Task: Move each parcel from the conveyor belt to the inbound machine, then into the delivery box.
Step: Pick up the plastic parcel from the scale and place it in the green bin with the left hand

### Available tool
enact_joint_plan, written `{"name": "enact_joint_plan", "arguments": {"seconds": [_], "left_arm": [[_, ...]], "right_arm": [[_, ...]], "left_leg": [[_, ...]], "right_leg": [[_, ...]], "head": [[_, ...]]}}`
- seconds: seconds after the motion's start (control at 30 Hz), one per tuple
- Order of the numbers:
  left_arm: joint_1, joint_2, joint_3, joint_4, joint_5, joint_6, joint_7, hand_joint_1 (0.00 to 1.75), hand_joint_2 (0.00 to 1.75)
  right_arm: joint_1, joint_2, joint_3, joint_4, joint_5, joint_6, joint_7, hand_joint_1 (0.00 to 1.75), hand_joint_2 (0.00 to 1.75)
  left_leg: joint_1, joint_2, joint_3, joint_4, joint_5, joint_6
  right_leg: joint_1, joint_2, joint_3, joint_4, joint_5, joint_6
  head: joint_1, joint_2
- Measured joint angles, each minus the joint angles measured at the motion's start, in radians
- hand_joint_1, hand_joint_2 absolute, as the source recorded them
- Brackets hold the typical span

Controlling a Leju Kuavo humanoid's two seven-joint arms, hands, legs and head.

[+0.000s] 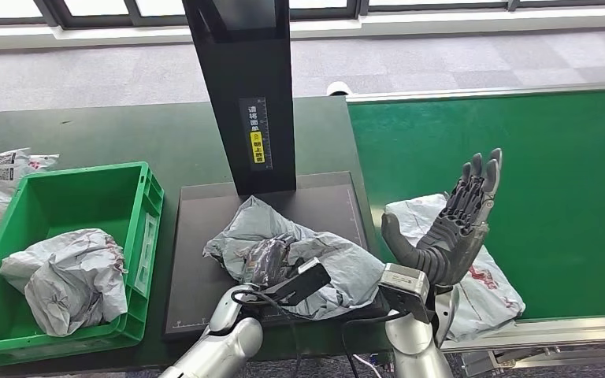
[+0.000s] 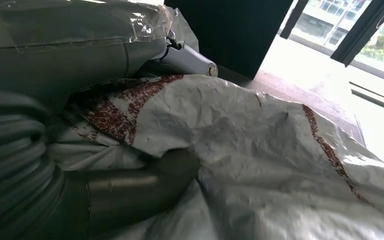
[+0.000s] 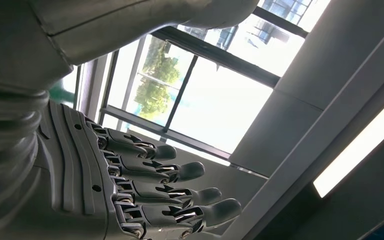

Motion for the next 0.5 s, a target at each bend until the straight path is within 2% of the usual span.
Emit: {"name": "enact_joint_plan", "arguments": {"seconds": [0.27,0.43,0.5], "left_arm": [[-0.010,0.000,-0.015,0.012,-0.116,0.072,0.078,1.75,1.75],[-0.008,0.000,-0.015,0.011,-0.131,0.087,0.083,1.75,1.75],[0.014,0.001,-0.007,-0.016,-0.165,0.104,0.052,1.75,1.75]], "right_arm": [[0.000,0.000,0.000,0.001,0.000,0.000,0.000,0.00,1.75],[0.000,0.000,0.000,0.001,0.000,0.000,0.000,0.00,1.75],[0.000,0.000,0.000,0.001,0.001,0.000,0.000,0.00,1.75]], "left_leg": [[0.000,0.000,0.001,0.000,0.000,0.000],[0.000,0.000,0.000,0.000,0.000,0.000],[0.000,0.000,0.000,0.000,0.000,0.000]], "right_leg": [[0.000,0.000,0.000,0.000,0.000,0.000],[0.000,0.000,0.000,0.000,0.000,0.000],[0.000,0.000,0.000,0.000,0.000,0.000]], "head": [[0.000,0.000],[0.000,0.000],[0.000,0.000]]}}
